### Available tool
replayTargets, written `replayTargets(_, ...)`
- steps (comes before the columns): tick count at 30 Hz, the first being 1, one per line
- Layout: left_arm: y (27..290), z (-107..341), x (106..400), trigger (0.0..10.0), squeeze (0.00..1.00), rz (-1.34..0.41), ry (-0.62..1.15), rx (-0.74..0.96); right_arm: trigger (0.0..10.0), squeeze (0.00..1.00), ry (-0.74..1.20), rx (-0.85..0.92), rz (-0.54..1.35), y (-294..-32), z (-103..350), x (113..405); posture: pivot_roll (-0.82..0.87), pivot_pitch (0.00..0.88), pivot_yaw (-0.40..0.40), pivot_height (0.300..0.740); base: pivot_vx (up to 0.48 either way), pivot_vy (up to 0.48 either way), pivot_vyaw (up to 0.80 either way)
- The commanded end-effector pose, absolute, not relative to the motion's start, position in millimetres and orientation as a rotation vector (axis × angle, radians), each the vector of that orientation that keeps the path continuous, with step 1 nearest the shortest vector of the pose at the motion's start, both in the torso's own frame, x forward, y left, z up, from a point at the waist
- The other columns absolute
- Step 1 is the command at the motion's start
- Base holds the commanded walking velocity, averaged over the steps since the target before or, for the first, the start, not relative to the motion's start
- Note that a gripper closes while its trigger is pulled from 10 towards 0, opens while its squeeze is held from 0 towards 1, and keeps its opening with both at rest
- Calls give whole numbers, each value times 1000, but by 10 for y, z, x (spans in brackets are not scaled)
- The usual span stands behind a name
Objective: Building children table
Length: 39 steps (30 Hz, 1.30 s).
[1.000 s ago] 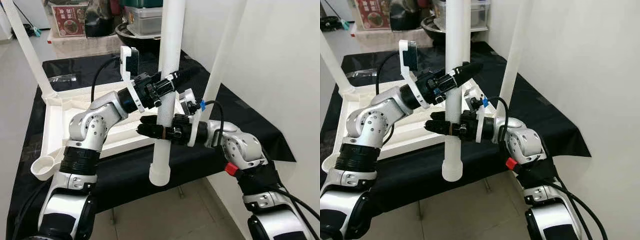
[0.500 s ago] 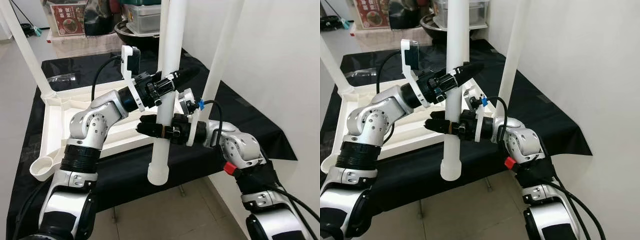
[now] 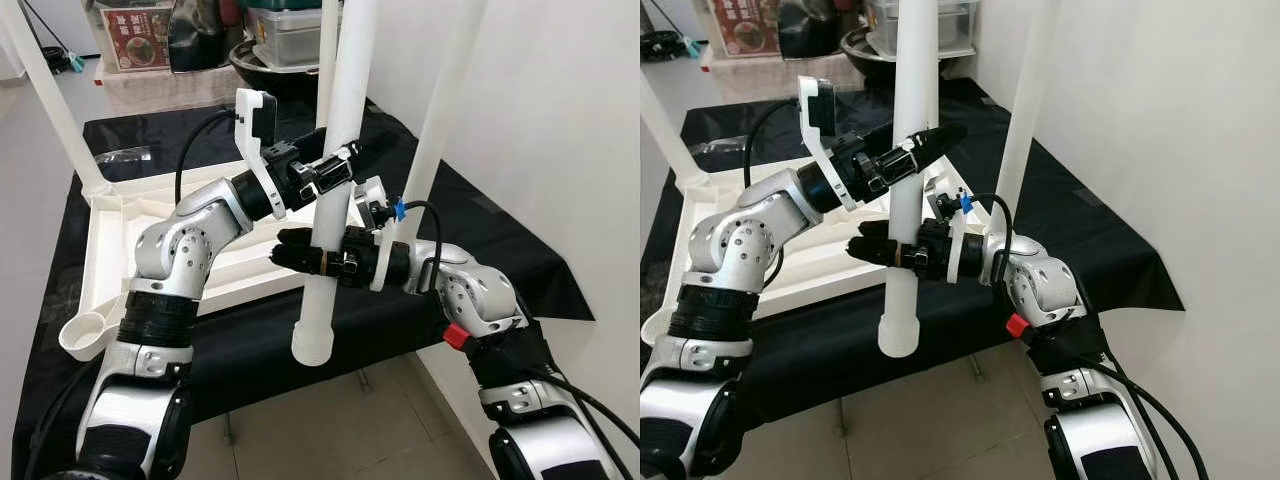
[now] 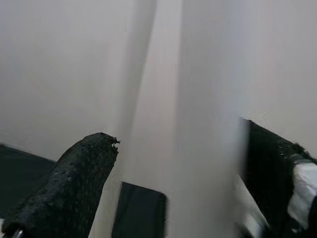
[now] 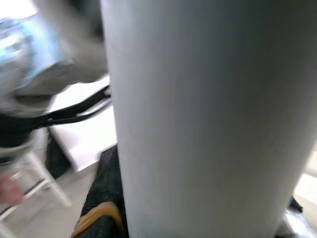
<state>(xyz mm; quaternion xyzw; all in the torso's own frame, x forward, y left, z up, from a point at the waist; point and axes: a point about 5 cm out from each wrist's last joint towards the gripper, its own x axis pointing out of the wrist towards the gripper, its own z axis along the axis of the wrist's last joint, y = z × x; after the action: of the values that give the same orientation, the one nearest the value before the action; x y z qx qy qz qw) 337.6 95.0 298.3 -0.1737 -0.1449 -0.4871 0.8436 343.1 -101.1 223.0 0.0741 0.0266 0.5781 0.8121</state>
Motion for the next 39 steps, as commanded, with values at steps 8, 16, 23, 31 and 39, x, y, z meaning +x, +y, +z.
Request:
replayTargets(8, 1116, 2975, 3211, 10000, 0, -915, -350, -380, 0, 0, -66, 165, 947, -1316, 2385, 3625, 82, 0, -35, 740, 0, 0, 0)
replayTargets(16, 1327, 2909, 3011, 10000, 0, -615, -428, -362, 10000, 0, -239, 125, 658, -1416, 2595, 3597, 86, 0, -39, 740, 0, 0, 0)
replayTargets(23, 1502, 2721, 2839, 10000, 0, -289, -408, -297, 10000, 0, -315, 78, 468, -1447, 2547, 3447, 93, 5, -49, 740, 0, 0, 0)
replayTargets(31, 1378, 2181, 2621, 10000, 0, -144, -214, -302, 10000, 0, -301, 83, 390, -1416, 2424, 3395, 98, 20, -59, 740, 0, 0, 361)
replayTargets(39, 1411, 2008, 2498, 10000, 0, -19, -145, -327, 10000, 0, -297, 64, 364, -1373, 2412, 3375, 94, 30, -64, 740, 0, 0, 800)
